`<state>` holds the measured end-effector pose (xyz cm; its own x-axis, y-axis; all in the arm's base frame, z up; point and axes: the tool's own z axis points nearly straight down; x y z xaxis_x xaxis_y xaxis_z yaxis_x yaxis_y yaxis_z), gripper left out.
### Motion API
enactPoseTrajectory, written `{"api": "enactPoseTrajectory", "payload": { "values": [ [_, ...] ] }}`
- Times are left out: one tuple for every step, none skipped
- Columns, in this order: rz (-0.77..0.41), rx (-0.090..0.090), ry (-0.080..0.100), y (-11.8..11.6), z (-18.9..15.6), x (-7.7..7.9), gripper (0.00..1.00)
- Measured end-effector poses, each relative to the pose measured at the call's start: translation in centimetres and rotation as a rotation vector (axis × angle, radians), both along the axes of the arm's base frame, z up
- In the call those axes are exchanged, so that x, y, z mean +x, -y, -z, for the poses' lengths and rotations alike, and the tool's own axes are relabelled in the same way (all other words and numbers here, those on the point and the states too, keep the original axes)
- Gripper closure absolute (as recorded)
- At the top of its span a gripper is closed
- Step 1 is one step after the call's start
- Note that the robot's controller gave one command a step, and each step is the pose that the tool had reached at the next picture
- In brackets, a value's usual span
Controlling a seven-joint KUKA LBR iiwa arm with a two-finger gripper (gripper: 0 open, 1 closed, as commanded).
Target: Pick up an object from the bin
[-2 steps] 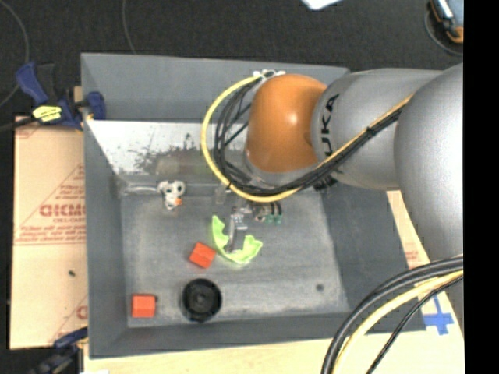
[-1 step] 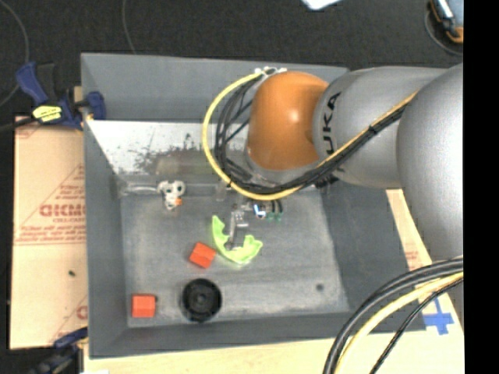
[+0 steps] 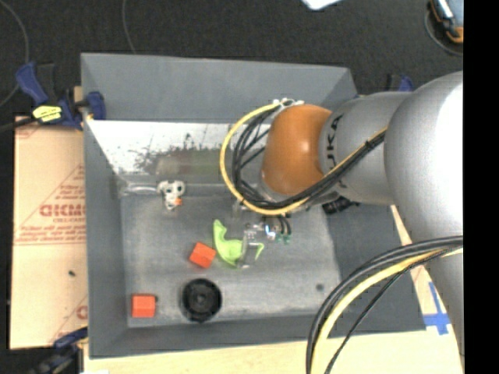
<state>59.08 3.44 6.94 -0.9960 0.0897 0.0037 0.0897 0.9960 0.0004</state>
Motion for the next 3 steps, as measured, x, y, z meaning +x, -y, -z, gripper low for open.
{"api": "enactPoseTrajectory", "payload": {
  "values": [
    [-0.003, 0.002, 0.013, -0.2, -7.6, 0.6, 0.0],
    [0.0, 0.001, 0.003, 0.0, -0.1, 0.1, 0.0],
    [0.279, 0.003, 0.013, 0.0, -0.1, -3.8, 0.0]
  ]
}}
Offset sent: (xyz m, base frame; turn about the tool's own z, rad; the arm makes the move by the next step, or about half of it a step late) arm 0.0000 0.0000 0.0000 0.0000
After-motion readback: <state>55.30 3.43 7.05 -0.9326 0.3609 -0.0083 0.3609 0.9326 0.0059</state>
